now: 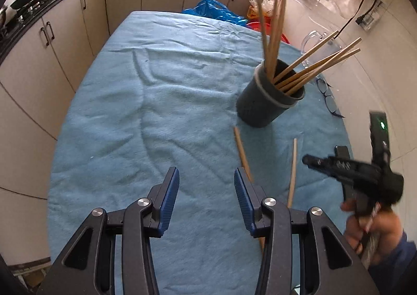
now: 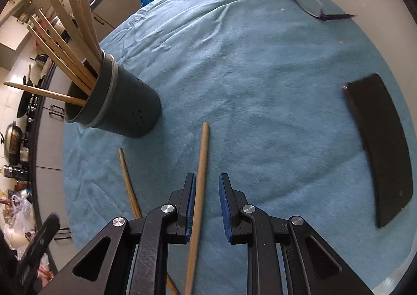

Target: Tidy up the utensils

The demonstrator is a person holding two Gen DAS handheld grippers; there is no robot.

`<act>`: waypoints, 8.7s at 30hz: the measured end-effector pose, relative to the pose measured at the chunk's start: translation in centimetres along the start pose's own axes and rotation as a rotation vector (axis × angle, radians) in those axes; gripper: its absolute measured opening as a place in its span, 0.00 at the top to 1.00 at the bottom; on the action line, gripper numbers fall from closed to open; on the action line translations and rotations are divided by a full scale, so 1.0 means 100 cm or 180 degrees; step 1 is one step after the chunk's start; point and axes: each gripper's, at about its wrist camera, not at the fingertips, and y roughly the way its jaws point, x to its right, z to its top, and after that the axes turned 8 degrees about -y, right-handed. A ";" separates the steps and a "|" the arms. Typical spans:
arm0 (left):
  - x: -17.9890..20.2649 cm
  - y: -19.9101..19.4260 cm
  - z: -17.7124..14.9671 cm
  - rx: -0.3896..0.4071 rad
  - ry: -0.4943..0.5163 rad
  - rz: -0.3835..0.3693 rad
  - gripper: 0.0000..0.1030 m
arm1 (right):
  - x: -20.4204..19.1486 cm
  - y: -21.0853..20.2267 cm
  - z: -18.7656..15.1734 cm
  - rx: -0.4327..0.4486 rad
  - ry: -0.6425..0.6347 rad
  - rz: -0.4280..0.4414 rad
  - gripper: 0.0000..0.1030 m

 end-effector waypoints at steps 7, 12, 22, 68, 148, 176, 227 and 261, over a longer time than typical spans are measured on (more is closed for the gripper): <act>-0.032 -0.007 -0.004 -0.0041 -0.0104 0.0058 0.59 | -0.015 0.024 0.007 -0.0085 -0.0066 -0.0224 0.81; -0.029 -0.002 -0.006 -0.0147 -0.0022 -0.0001 0.59 | -0.013 0.025 -0.002 -0.0039 -0.0070 -0.0256 0.93; 0.020 0.051 0.002 -0.0608 0.0028 -0.0241 0.59 | 0.009 -0.021 -0.030 0.0281 -0.0151 -0.0102 0.94; 0.074 -0.068 -0.015 0.0752 -0.0176 0.0208 0.94 | -0.011 -0.146 -0.026 0.1220 -0.1370 0.0777 0.94; 0.074 -0.090 0.030 0.0918 0.0108 -0.0043 0.94 | 0.052 -0.119 0.031 0.1312 -0.0302 0.0324 0.94; 0.100 -0.138 0.093 0.1293 0.0193 -0.0228 0.94 | -0.022 -0.264 0.026 0.2278 -0.0870 0.0681 0.95; 0.112 -0.049 0.114 0.1154 0.0413 -0.0090 0.69 | -0.075 -0.168 0.066 0.1809 -0.1153 0.0396 0.80; 0.065 -0.116 -0.008 0.1511 0.0431 0.0909 0.02 | -0.073 -0.203 -0.058 0.1700 -0.1480 -0.0762 0.10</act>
